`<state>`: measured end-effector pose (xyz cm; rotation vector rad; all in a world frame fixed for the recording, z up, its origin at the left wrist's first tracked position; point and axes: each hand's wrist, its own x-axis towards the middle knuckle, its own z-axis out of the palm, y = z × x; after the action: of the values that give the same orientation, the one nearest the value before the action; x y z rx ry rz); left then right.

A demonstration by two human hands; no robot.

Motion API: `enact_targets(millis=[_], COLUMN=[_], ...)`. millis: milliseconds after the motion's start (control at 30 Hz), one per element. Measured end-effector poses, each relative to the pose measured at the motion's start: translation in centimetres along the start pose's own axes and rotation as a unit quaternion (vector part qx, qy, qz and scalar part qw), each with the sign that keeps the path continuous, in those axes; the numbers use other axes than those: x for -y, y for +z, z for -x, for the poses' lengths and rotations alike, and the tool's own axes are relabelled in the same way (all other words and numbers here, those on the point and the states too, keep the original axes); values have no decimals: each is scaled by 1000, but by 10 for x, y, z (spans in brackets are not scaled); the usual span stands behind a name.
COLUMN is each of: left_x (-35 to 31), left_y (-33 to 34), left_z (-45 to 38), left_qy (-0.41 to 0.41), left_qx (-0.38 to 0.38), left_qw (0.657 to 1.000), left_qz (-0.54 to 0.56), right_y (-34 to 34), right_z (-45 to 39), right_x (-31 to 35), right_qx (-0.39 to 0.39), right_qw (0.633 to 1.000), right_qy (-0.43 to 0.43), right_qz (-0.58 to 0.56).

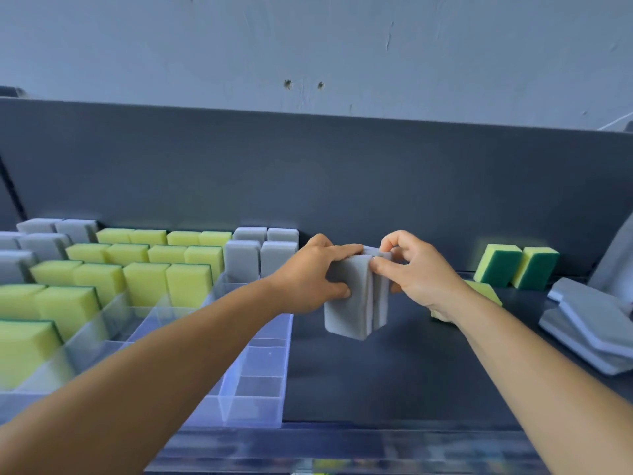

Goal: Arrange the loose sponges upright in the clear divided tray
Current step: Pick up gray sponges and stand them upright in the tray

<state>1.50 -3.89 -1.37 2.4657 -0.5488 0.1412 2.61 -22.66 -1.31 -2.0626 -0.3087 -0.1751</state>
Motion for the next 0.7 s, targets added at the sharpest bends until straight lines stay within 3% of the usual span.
enact_targets(millis=[200, 367, 567, 700], left_x=[9, 24, 44, 56], left_y=[-42, -74, -96, -101], left_z=[29, 51, 72, 80], left_qy=[32, 46, 42, 47], left_qx=[-36, -74, -114, -104], left_qw=[999, 996, 992, 993], left_qz=[-24, -37, -19, -29], right_y=[27, 54, 81, 98], right_z=[7, 3, -3, -10], right_x=[44, 77, 100, 107], right_qx=[17, 34, 127, 119], right_qw=[994, 991, 979, 978], right_qy=[28, 67, 92, 111], right_qz=[-107, -113, -130, -130])
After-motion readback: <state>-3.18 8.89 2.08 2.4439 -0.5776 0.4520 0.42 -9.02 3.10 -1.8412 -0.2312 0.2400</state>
